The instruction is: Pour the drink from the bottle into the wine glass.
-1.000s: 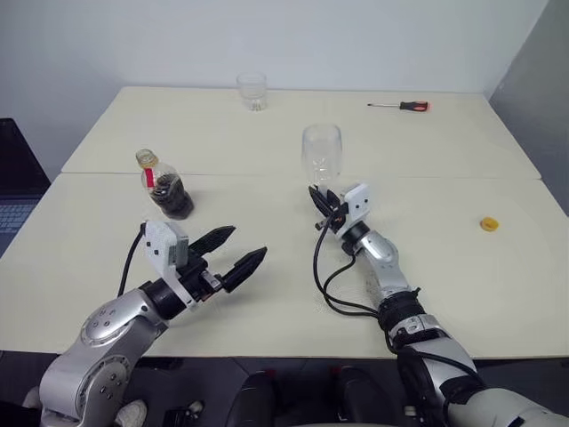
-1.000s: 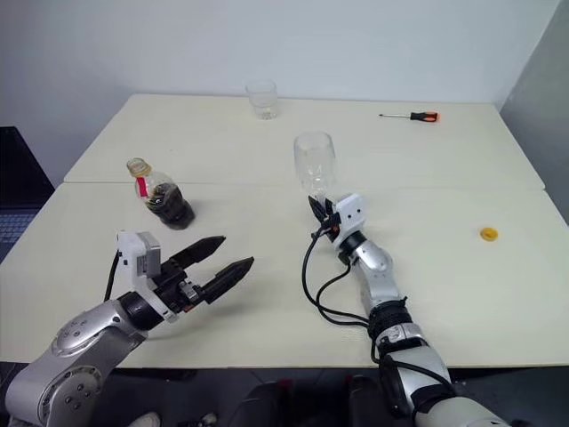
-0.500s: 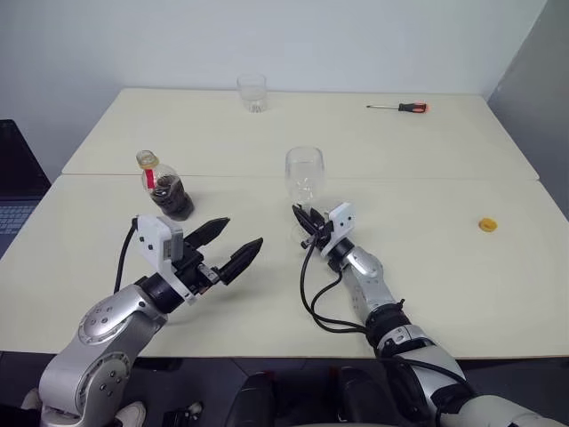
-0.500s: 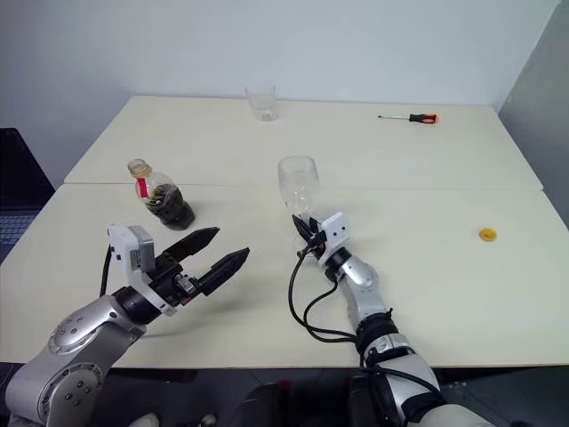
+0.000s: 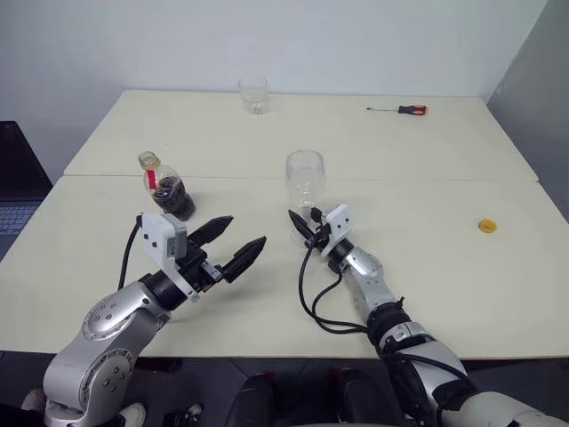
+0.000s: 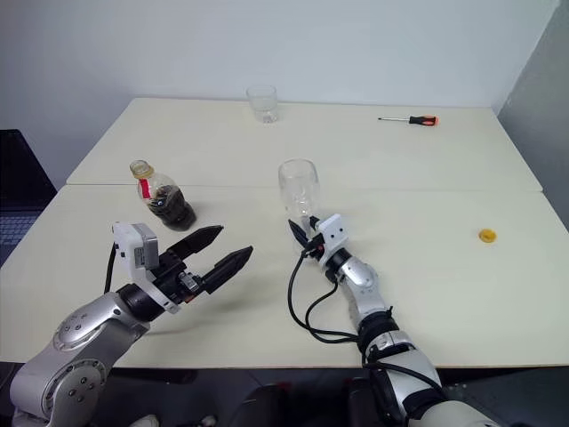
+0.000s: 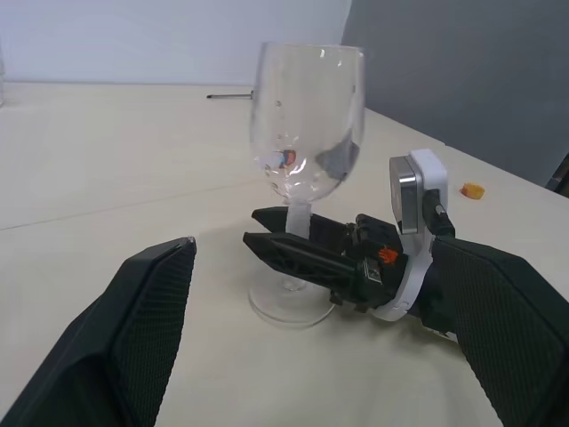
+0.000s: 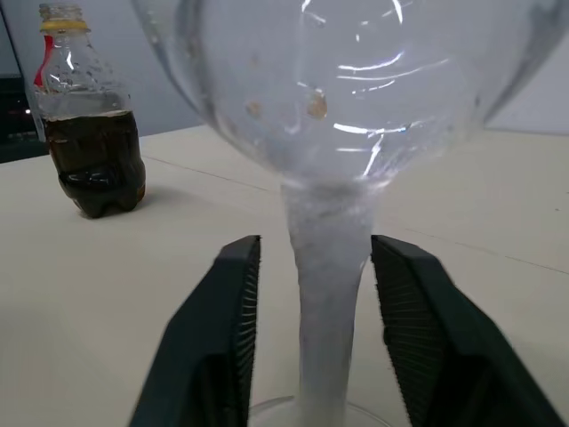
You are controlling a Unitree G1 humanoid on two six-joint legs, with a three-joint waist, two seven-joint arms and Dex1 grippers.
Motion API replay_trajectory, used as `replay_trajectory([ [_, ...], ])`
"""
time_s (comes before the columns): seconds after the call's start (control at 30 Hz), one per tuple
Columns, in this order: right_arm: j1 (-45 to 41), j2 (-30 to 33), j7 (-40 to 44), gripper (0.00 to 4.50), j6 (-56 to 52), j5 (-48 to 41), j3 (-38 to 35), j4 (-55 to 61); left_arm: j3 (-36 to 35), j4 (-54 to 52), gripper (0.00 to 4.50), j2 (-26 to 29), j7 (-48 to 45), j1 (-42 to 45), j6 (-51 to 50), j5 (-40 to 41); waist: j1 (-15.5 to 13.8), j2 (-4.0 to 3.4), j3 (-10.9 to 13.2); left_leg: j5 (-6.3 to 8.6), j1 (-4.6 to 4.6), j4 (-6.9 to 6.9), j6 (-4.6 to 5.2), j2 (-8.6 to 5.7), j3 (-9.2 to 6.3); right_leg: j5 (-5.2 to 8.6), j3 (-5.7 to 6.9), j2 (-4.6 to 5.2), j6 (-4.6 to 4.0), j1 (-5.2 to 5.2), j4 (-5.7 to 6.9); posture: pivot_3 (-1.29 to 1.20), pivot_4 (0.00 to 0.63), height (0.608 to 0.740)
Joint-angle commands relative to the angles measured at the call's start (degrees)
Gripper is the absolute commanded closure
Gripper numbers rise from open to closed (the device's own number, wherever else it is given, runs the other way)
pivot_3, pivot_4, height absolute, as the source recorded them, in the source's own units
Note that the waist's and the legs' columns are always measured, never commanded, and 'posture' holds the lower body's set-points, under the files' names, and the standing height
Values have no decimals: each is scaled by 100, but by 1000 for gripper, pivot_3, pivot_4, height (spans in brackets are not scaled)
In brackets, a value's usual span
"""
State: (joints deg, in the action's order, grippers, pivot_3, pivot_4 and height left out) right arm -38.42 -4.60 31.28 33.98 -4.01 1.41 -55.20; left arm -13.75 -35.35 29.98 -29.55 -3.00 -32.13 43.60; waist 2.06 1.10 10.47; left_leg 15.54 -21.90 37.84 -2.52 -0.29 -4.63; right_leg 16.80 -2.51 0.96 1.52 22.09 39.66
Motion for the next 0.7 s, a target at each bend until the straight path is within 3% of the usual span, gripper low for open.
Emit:
replay_trajectory([
  [0.03,26,99,55,1017,95,-2,3,149,-1,-47,0,23,-63,75,129,-30,-5,0,0,0,0,0,0,0,0,0,0,0,0,0,0,0,150,740],
  [0.13,51,132,95,15,73,-11,20,268,-8,-6,0,42,-95,108,129,-36,-10,0,0,0,0,0,0,-1,0,0,0,0,0,0,0,0,150,740],
  [0.4,462,290,523,15,-446,-147,225,1221,9,34,0,39,-161,155,123,-82,-6,-1,1,0,-1,-2,0,2,1,0,-1,0,0,1,-2,0,150,740],
  [0.7,1981,1207,1286,15,-2414,-747,598,4483,-18,40,0,57,-229,31,171,-246,-27,-4,3,1,-8,-3,0,0,-3,1,1,5,2,0,-15,0,150,740],
])
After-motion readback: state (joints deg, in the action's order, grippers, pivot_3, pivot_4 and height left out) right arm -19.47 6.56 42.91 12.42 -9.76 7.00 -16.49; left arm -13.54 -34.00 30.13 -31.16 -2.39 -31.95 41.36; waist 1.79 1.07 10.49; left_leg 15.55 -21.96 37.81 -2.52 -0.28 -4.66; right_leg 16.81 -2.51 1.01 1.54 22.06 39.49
